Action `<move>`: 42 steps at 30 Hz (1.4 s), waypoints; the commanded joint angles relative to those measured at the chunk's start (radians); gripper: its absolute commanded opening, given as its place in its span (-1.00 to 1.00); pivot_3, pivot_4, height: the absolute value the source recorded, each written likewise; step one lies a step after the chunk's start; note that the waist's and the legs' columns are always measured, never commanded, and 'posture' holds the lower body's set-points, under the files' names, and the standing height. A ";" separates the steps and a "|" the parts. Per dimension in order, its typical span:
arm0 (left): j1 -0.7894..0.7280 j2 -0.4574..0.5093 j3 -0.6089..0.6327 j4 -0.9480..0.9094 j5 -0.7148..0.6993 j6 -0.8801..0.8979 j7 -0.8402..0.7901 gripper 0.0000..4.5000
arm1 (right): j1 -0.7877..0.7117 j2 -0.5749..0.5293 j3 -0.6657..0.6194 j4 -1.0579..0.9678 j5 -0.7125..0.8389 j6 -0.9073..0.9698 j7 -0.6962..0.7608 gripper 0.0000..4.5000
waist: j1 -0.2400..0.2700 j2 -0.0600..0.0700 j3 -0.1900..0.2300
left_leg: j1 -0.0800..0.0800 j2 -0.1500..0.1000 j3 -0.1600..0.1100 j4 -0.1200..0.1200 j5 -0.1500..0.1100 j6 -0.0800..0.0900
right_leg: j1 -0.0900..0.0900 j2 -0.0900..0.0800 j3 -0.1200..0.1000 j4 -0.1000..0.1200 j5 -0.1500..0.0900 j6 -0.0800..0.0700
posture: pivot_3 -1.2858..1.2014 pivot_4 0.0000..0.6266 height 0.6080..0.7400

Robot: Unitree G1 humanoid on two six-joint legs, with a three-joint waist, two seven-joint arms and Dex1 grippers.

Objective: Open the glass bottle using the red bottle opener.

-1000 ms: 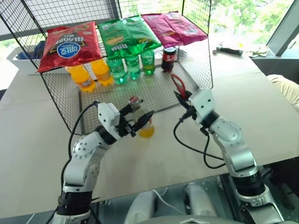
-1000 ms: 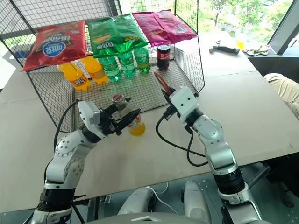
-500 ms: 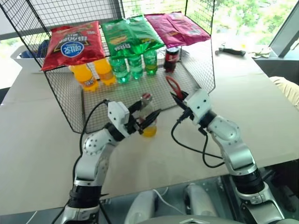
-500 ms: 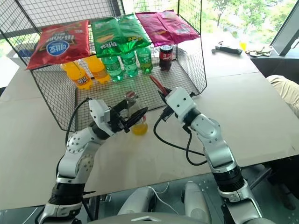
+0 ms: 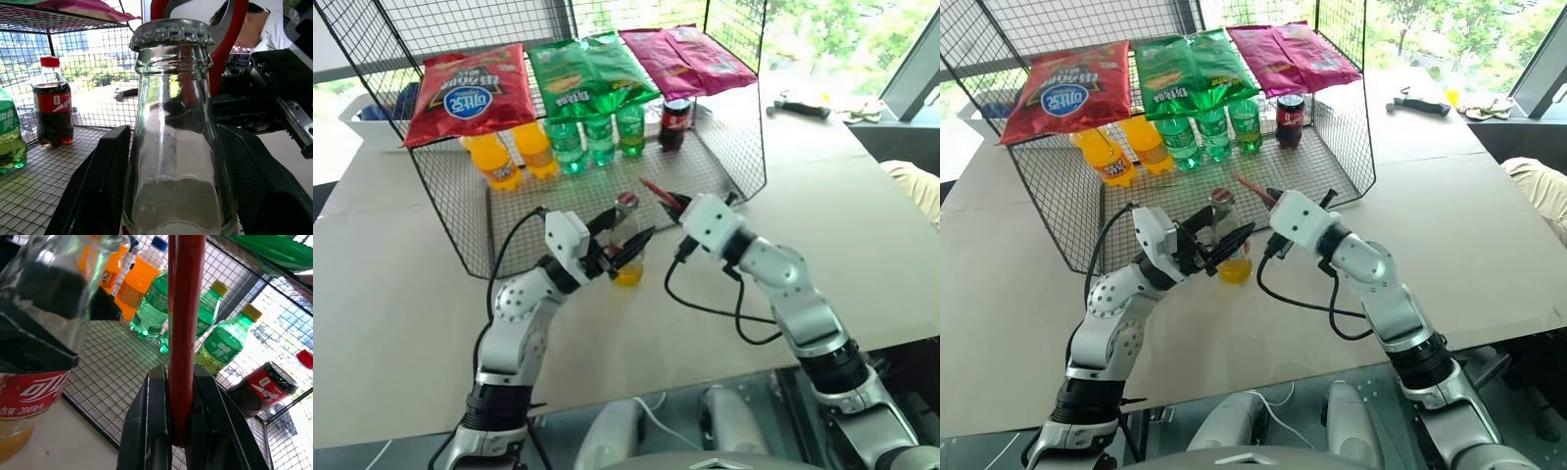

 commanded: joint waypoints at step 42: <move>-0.021 -0.013 -0.008 -0.054 0.001 0.084 0.038 0.00 | -0.176 0.003 0.116 0.476 -0.420 -0.699 -0.359 -1.00 | 0.000 0.000 -0.003 | 0.002 -0.001 0.000 0.000 0.000 0.000 | 0.002 0.000 0.000 -0.001 0.000 0.000 | 0.03 -0.52 1.00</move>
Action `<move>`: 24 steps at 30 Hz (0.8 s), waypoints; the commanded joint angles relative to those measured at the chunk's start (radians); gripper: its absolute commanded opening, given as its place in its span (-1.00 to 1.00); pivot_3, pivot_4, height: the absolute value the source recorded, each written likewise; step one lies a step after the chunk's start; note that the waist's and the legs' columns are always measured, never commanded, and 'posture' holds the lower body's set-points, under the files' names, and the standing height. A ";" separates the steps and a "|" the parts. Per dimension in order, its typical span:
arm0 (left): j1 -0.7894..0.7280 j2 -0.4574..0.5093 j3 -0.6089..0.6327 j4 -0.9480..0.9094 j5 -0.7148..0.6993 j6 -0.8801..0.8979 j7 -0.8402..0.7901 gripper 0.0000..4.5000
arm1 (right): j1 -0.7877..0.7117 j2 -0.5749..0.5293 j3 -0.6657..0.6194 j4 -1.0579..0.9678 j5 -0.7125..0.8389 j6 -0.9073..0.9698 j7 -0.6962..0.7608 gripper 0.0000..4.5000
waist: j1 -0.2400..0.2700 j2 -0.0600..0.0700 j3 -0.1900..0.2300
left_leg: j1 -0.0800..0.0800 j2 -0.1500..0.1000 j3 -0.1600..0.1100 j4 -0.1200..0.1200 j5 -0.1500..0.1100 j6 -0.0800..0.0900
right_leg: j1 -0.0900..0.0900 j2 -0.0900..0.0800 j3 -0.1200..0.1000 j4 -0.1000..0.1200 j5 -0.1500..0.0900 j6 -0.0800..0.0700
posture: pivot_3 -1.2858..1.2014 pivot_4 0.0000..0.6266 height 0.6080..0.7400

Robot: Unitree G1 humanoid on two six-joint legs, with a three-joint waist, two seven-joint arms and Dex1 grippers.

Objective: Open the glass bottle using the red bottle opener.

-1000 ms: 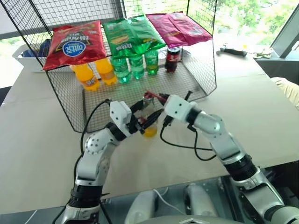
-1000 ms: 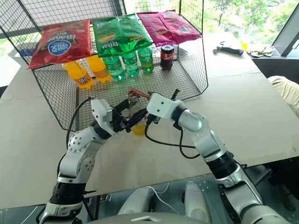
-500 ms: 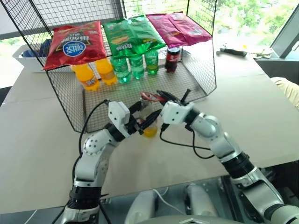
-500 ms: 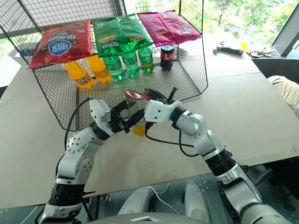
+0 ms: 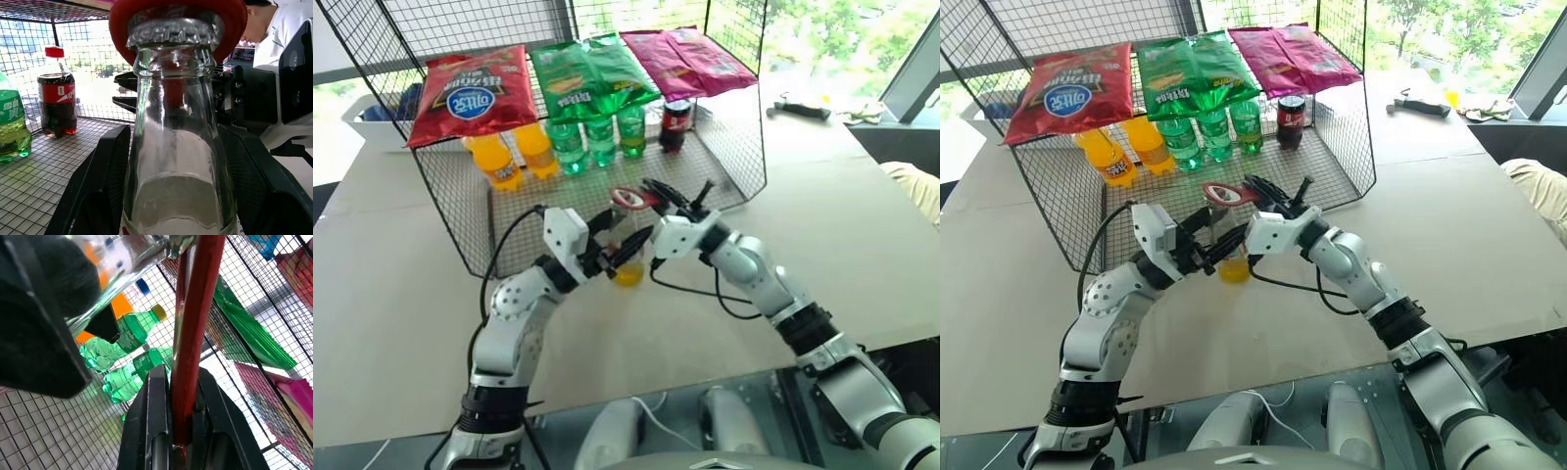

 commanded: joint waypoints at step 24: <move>-0.023 -0.018 -0.035 0.000 0.016 0.002 0.009 0.00 | -0.190 -0.123 0.054 0.062 -0.044 -0.223 0.181 -1.00 | 0.003 0.000 0.000 | 0.000 0.000 -0.001 0.001 0.000 0.000 | 0.001 -0.001 0.000 0.000 0.000 0.000 | 0.03 -0.52 1.00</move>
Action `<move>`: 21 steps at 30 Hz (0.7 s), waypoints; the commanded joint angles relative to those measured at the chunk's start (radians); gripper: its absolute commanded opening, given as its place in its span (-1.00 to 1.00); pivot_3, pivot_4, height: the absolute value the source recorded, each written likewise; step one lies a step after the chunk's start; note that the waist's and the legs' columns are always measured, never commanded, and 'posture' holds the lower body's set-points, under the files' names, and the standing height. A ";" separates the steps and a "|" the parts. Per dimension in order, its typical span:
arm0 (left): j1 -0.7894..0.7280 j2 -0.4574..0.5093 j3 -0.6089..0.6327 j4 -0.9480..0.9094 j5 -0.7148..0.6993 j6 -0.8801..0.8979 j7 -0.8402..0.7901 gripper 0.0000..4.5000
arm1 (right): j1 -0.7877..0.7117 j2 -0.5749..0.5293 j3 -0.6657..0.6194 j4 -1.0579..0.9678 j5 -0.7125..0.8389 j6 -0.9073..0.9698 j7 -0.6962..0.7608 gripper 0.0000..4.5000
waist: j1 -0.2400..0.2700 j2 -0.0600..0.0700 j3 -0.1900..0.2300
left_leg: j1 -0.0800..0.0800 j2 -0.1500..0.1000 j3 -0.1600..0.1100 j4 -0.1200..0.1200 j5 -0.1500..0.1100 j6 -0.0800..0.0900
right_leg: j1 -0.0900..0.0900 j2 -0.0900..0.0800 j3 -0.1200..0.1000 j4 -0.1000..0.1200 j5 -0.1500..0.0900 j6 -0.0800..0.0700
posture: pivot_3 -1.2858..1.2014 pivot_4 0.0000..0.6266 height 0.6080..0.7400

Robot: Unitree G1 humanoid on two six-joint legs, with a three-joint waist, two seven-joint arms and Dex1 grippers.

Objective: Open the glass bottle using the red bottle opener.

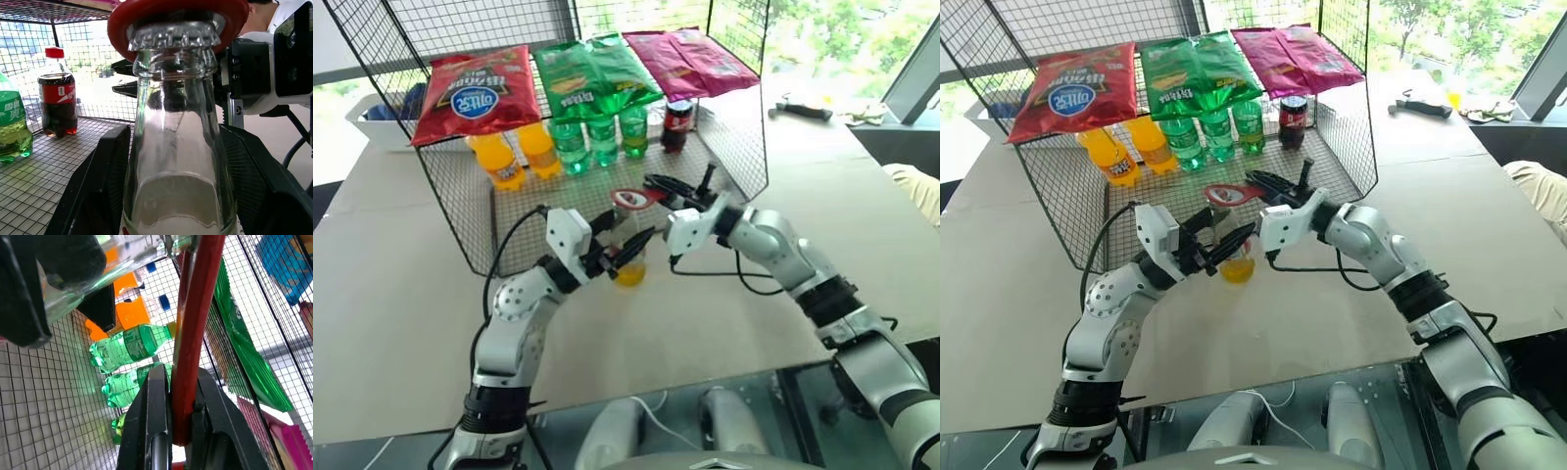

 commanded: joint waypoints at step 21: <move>-0.031 -0.010 -0.034 0.023 0.000 -0.006 0.006 0.00 | -0.171 -0.074 0.010 0.105 -0.192 -0.197 -0.152 -1.00 | -0.003 0.000 0.000 | 0.000 0.000 0.000 -0.001 0.000 0.000 | -0.001 0.000 0.000 -0.001 0.000 0.000 | 0.03 -0.52 1.00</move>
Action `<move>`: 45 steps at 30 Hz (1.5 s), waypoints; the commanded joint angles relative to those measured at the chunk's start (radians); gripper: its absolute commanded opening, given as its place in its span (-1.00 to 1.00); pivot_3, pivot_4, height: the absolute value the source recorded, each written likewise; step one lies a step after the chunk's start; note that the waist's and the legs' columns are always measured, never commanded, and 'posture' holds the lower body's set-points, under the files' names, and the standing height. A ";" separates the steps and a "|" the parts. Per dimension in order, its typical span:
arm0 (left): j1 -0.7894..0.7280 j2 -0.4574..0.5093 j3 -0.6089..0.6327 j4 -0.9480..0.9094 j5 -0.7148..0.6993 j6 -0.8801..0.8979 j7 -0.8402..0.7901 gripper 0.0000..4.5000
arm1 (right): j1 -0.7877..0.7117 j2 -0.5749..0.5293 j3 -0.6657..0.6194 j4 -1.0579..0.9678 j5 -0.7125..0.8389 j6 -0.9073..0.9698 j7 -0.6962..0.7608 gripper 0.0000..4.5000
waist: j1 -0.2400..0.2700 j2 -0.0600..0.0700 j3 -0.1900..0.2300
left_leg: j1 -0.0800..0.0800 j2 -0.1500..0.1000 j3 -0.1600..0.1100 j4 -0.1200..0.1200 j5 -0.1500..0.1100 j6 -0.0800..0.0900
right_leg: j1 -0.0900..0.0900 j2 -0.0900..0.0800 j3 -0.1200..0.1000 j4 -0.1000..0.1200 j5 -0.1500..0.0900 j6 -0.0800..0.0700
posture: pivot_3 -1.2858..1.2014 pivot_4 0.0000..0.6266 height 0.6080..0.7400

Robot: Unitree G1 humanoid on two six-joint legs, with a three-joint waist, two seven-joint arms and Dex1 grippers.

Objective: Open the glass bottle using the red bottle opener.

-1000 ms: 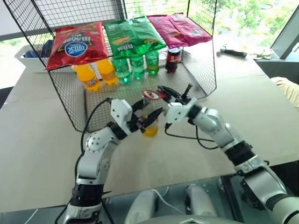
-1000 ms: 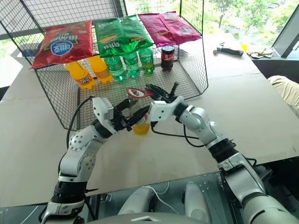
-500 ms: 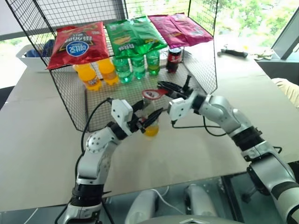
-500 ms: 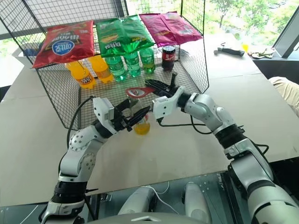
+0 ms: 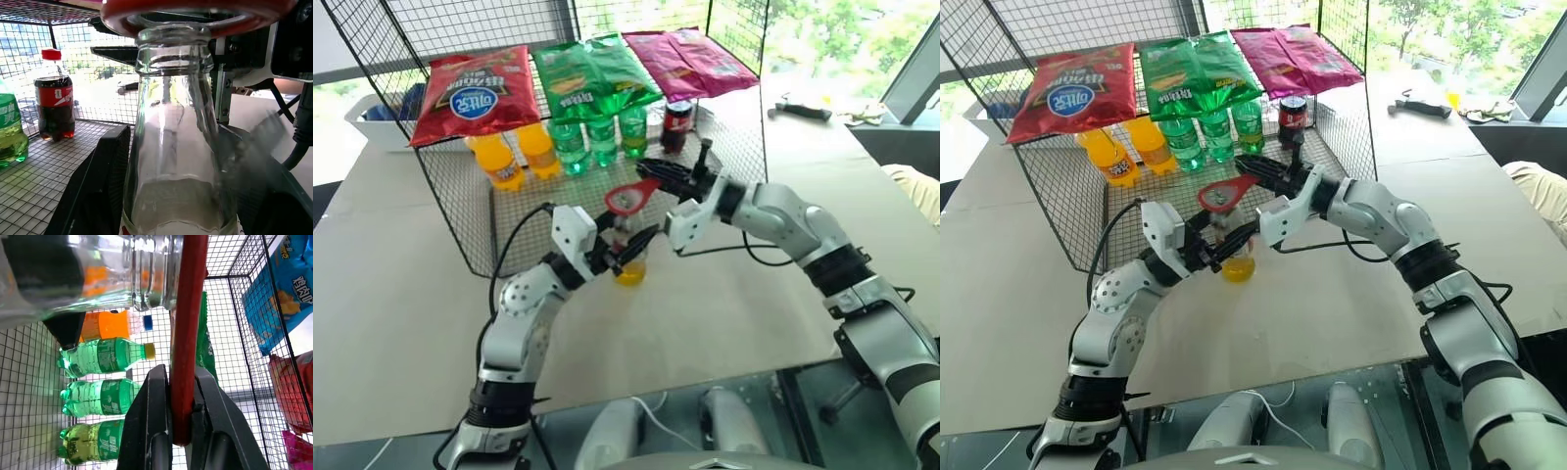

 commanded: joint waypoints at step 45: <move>0.075 0.034 -0.001 -0.021 -0.005 -0.058 0.000 0.99 | 0.257 0.232 -0.186 -0.212 0.611 0.544 0.298 -1.00 | -0.007 0.001 0.000 | -0.001 0.003 0.001 -0.001 0.000 0.000 | -0.002 0.001 0.001 0.000 0.000 0.000 | 0.03 -0.52 1.00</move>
